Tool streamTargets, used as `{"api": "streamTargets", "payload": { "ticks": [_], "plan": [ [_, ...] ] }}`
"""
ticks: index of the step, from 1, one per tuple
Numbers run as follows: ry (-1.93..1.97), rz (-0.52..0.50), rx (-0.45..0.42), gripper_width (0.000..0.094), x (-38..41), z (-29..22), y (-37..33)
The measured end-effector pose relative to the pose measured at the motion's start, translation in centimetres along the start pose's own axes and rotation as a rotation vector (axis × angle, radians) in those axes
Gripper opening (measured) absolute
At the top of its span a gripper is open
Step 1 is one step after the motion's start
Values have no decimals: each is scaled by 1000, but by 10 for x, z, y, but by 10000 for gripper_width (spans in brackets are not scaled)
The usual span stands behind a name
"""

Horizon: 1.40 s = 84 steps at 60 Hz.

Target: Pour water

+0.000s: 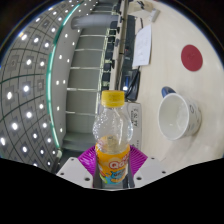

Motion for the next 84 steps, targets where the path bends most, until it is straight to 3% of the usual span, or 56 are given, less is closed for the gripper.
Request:
{"api": "streamTargets", "payload": {
  "ticks": [20,35,42,52,63,72,74,78,81,84],
  "plan": [
    [-1076,230,-151,405,20,-149,-57],
    [-1376,459,-51,406,-90,-205,-61],
    [-1388,496,20,407,-138,-209,-53],
    [-1385,500,54,412,-173,-207,-56],
    [-1389,483,19,426,-175,-213,-55],
    [-1389,511,44,558,-173,-213,-59],
    [-1392,525,50,632,-173,-213,-62],
    [-1388,550,57,873,-165,-211,-71],
    [-1379,574,66,831,-157,-209,-82],
    [-1366,600,62,867,-148,-206,-95]
  ]
}}
Point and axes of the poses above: the point between the fingertips, and its own axes, seen from behind it with the camera up: x to the left, z down, y forward, the way the camera looks, the point moved 5 cm from there along -y, backward, against the way the camera looks, and after that the axes turned 12 degrees about -y, right-handed, at the moved point
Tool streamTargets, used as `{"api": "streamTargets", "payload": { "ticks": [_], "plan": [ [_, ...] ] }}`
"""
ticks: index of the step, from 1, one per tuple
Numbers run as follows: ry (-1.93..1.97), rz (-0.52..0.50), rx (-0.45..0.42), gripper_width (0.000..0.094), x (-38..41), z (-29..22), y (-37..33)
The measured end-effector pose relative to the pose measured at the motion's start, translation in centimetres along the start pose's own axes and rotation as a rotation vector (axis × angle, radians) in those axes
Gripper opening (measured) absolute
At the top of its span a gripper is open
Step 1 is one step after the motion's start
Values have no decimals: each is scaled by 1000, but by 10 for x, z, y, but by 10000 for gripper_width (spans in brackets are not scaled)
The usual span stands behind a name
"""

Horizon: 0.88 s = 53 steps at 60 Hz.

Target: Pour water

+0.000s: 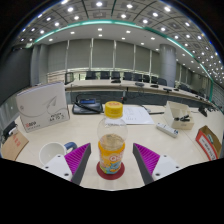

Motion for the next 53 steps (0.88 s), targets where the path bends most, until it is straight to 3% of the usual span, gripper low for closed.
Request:
{"api": "streamTargets", "payload": {
  "ticks": [15,29,53],
  "plan": [
    [51,43,120,859,38,-20,-133],
    [20,44,214,859,92,-9,-240],
    [-35,45,208,861,116,5,-292]
  ]
}}
Point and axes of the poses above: the point between the fingertips, and its own axes, seen from behind it with the camera up: x to the left, z down, y forward, the way the camera looks, the point moved 5 cm from there along -y, backward, against the way the camera looks, and after that the axes turned 12 degrees about -y, right-handed, at the moved point
